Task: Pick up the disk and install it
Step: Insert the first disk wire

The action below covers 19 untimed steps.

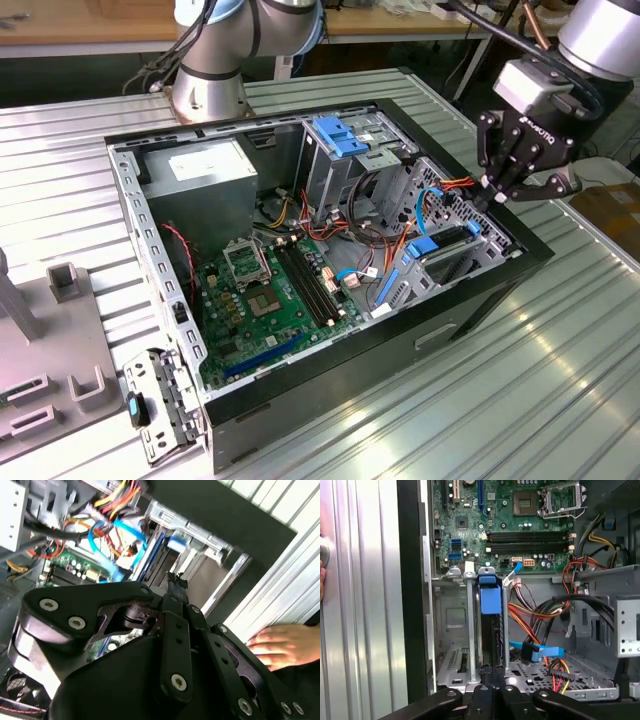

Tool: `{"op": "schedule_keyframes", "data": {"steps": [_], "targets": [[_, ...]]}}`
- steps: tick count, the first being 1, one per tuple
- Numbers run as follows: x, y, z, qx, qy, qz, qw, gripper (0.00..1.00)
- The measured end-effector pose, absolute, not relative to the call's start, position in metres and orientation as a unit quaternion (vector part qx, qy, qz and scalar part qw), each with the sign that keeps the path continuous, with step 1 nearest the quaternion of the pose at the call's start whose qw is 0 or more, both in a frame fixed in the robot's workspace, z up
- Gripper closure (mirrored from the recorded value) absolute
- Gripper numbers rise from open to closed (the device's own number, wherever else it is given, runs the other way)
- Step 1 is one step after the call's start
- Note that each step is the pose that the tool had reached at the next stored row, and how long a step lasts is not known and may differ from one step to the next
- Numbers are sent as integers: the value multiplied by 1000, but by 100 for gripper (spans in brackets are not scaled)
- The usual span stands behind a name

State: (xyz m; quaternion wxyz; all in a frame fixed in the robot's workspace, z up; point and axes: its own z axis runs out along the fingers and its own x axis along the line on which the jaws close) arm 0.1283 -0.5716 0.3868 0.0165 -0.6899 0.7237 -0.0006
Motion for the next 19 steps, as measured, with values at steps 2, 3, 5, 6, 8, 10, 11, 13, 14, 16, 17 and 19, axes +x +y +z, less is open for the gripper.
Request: {"op": "schedule_keyframes", "data": {"steps": [2,3,5,6,8,10,11,13,14,16,17,19], "targets": [[144,-569,387,-690,724,-1,16,89],[147,-566,387,-692,722,-1,16,89],[147,-565,387,-698,716,-1,17,89],[147,-565,387,-706,708,-1,17,89],[147,-564,387,-723,690,-1,17,89],[147,-564,386,-735,678,-2,18,89],[147,-564,386,-739,673,-2,18,89],[147,-564,386,-759,651,-4,19,89],[147,-564,386,-763,646,-4,19,89],[147,-564,386,-772,635,-5,20,89],[147,-564,386,-776,631,-5,20,89],[148,-559,386,-780,625,-6,20,89]]}}
